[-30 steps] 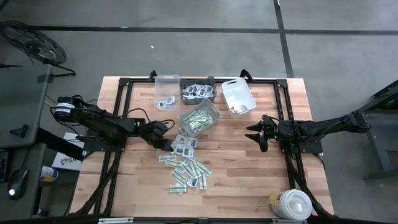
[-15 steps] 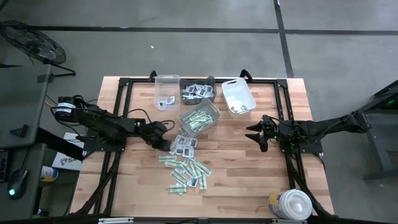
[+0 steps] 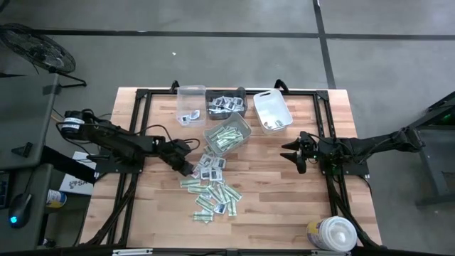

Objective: Pick & Place First Aid Supplies
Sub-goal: Put the ointment pack into the white bin

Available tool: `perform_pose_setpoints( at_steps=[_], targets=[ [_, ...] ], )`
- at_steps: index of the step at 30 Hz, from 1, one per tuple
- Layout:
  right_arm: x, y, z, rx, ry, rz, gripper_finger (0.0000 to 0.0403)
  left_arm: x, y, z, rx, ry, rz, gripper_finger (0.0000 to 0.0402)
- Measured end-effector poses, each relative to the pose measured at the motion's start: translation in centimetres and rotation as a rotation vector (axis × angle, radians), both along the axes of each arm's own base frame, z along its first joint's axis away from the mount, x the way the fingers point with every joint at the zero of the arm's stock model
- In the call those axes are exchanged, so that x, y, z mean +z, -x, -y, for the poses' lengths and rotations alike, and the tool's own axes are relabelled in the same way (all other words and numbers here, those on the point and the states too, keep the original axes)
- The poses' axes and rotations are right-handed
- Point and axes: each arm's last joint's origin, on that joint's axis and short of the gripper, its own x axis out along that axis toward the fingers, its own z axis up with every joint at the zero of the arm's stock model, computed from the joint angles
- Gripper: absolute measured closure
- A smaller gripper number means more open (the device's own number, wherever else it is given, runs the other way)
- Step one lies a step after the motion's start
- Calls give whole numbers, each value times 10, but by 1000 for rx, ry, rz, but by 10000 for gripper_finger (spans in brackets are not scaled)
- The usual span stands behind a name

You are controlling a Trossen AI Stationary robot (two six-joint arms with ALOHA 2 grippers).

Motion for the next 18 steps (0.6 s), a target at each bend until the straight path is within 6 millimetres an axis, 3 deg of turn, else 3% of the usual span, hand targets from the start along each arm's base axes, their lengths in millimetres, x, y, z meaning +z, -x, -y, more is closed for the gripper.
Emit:
perform_pose_setpoints(
  at_steps=[18],
  targets=[
    [0, 0, 0, 0, 0, 0, 195, 31, 14, -3, 37, -116, 120, 401]
  ],
)
